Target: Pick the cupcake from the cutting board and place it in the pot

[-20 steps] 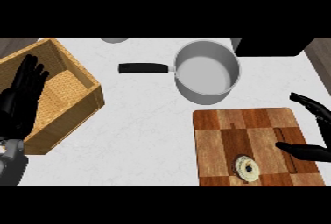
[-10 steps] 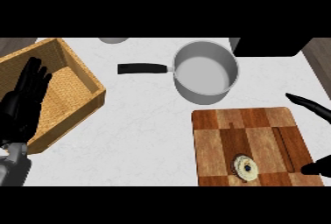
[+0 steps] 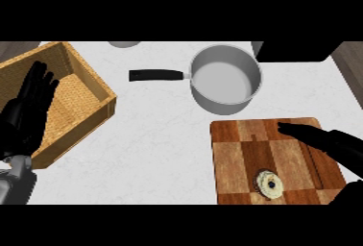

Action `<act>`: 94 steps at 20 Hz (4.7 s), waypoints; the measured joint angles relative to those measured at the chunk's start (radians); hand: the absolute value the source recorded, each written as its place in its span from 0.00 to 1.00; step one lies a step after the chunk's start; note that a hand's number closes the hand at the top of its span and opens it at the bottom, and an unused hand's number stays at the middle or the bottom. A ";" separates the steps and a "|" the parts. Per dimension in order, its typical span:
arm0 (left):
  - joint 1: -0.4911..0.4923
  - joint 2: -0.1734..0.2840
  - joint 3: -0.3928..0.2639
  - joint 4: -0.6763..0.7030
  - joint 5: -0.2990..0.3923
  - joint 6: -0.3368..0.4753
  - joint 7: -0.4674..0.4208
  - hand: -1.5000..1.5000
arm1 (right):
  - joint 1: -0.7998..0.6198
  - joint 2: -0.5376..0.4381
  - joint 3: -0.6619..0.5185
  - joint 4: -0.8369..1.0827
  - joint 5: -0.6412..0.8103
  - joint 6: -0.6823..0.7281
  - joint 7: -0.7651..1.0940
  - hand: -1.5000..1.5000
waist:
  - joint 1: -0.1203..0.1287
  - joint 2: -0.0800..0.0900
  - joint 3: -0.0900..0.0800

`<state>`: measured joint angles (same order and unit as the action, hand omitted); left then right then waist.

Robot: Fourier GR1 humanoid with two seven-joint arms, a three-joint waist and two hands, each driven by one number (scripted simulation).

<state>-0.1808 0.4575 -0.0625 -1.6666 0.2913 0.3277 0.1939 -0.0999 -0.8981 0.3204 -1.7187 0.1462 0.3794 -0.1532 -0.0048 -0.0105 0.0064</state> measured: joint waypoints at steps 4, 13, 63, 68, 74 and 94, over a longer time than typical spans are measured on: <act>-0.004 -0.006 0.024 0.024 -0.007 -0.029 -0.015 0.50 | 0.024 0.053 0.030 -0.091 0.030 0.016 0.132 0.00 | 0.001 0.000 0.002; -0.018 -0.043 0.044 0.022 -0.050 -0.040 0.003 0.50 | 0.072 0.162 0.085 -0.111 0.181 0.020 0.225 0.00 | 0.006 0.001 0.003; -0.057 -0.200 0.060 0.008 -0.156 -0.154 0.057 0.50 | -0.240 0.883 0.481 0.254 0.682 -0.264 0.790 1.00 | 0.103 0.022 -0.007; -0.067 -0.211 0.052 0.023 -0.160 -0.151 0.055 0.50 | -0.379 0.893 0.512 0.221 0.696 -0.469 0.980 1.00 | 0.105 0.014 -0.007; -0.069 -0.210 0.058 0.039 -0.165 -0.149 0.049 0.50 | -0.578 0.894 0.519 0.208 0.813 -0.656 1.182 1.00 | 0.093 0.005 -0.009; -0.061 -0.201 0.098 0.043 -0.157 -0.159 0.021 0.50 | -0.889 0.887 0.338 0.488 0.872 -0.867 1.271 1.00 | 0.055 0.015 -0.006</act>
<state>-0.2414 0.2562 0.0360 -1.6233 0.1347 0.1687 0.2153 -0.9886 -0.0111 0.6584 -1.2311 1.0179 -0.4879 1.1177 0.0505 0.0044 0.0006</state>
